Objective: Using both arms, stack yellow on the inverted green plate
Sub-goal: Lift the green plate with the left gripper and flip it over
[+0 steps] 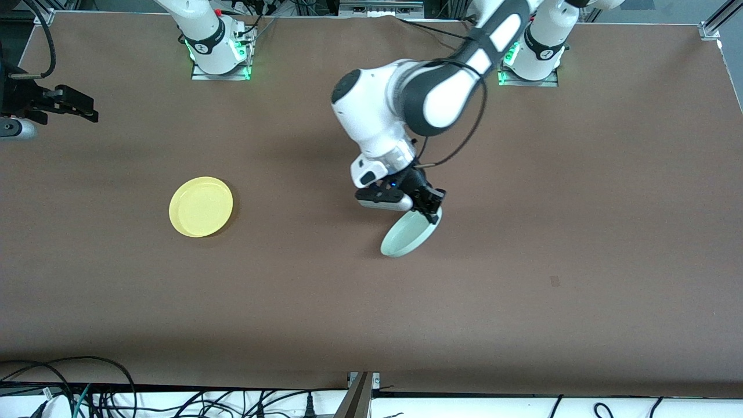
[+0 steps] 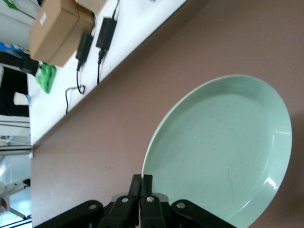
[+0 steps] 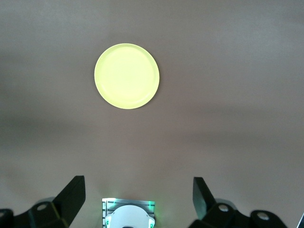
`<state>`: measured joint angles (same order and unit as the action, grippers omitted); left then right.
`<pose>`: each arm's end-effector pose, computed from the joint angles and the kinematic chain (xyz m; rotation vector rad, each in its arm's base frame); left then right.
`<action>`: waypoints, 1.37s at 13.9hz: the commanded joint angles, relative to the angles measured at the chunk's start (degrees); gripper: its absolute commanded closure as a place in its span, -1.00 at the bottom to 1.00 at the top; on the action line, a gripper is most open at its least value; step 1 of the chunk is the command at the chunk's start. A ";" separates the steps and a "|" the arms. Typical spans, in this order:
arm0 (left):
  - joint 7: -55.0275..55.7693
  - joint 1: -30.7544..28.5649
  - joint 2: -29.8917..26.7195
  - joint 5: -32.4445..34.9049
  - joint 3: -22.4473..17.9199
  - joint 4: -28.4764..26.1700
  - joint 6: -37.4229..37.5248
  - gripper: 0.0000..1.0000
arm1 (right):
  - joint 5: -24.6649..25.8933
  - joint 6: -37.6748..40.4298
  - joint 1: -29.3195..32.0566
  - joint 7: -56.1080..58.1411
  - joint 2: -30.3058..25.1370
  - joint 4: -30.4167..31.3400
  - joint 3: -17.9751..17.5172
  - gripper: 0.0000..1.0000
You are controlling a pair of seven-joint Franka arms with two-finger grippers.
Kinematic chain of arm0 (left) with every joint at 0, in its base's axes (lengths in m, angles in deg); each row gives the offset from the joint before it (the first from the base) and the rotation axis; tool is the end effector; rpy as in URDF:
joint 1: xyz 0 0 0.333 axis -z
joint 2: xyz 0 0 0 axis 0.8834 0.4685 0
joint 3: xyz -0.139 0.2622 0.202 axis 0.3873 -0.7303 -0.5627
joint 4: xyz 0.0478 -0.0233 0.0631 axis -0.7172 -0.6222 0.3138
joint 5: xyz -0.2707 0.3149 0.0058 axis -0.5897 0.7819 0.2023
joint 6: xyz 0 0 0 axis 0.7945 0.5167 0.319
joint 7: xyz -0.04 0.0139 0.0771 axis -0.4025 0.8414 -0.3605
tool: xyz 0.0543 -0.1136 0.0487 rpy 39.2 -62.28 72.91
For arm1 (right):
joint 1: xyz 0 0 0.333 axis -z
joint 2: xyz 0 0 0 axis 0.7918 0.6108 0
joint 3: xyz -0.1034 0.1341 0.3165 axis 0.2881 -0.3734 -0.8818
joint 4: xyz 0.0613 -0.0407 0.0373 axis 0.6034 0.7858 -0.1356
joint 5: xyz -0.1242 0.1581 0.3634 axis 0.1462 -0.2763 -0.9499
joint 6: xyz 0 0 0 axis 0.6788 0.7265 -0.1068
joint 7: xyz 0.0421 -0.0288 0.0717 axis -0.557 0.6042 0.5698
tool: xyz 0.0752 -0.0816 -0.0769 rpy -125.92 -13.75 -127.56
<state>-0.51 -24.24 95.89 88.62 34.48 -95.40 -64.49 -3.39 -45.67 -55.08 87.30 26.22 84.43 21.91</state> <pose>0.5996 -0.5026 0.3679 -2.3999 0.5055 -0.4650 0.5448 -0.0302 0.6070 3.1037 0.1119 -0.2649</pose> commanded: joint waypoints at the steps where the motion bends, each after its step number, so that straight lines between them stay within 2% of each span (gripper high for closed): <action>1: 6.76 5.14 6.34 4.62 -2.68 6.83 0.99 1.00 | -0.86 0.72 -0.17 -0.14 -0.01 -0.65 -0.01 -1.00; 4: 7.92 9.18 9.17 14.01 -3.29 7.37 1.08 1.00 | -0.95 0.81 -0.17 -0.14 -0.10 -0.65 -0.01 -1.00; 6: 8.72 11.65 11.10 15.35 -4.08 7.28 1.95 1.00 | -0.95 0.81 -0.26 -0.14 -0.10 -0.65 -0.01 -1.00; 7: 8.63 13.75 11.63 15.35 -6.17 7.28 2.13 1.00 | -0.95 0.72 -0.26 -0.05 -0.01 -0.65 -0.01 -1.00; 10: 8.02 20.96 14.44 15.27 -16.53 7.28 1.87 1.00 | -0.95 0.72 -0.35 -0.31 -0.01 -0.65 -0.01 -1.00; 11: 8.01 21.67 15.76 15.35 -17.96 7.46 1.69 1.00 | -0.95 0.72 -0.35 -0.23 -0.01 -0.65 -0.01 -1.00; 17: 9.15 24.48 17.43 18.34 -18.32 7.02 2.65 1.00 | -0.95 0.72 -0.35 0.04 -0.01 -0.65 0.08 -1.00; 19: 11.17 26.59 18.75 18.43 -18.41 7.02 5.98 1.00 | -0.95 0.64 -0.35 0.21 0.08 -0.65 0.08 -1.00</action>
<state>8.80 -0.42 111.92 105.32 17.20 -90.73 -62.06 -3.40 -45.67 -55.40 87.30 26.22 84.43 21.91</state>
